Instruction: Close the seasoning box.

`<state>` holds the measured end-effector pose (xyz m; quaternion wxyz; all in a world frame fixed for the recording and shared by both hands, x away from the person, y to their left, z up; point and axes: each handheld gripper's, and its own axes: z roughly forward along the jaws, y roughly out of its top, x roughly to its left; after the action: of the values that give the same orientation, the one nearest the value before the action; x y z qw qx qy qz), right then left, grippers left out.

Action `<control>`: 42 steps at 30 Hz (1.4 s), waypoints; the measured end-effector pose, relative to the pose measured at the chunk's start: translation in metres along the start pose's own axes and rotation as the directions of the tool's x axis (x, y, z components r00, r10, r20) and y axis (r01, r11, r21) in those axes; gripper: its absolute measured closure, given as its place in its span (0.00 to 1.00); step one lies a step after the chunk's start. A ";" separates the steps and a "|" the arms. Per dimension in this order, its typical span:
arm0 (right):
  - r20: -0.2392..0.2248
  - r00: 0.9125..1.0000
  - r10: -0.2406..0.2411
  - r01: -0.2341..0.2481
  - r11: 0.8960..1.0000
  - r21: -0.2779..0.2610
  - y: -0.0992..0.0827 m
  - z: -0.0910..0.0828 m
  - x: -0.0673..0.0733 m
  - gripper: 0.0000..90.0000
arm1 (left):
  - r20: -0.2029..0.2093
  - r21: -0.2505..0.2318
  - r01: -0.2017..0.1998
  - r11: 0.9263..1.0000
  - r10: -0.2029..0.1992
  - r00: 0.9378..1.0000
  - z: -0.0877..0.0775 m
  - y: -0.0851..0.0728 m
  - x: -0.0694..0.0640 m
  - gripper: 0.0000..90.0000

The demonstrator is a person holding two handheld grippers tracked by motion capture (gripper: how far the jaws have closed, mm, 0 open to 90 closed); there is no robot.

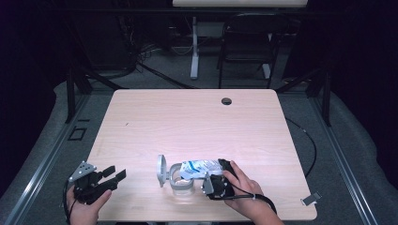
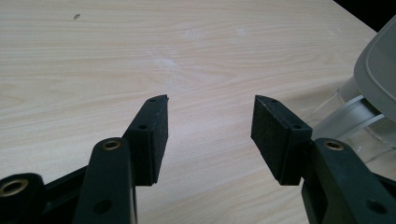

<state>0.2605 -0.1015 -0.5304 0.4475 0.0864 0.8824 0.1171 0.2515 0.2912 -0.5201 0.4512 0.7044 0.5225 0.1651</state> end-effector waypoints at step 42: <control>0.079 0.983 -0.167 0.164 0.985 0.049 0.008 -0.008 -0.010 0.46 | -0.006 0.000 0.005 1.000 -0.005 1.000 0.000 -0.001 0.002 0.52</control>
<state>0.2604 -0.0974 -0.5155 0.4898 0.0269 0.8695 0.0571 0.2518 0.2930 -0.5211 0.4497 0.7028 0.5255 0.1662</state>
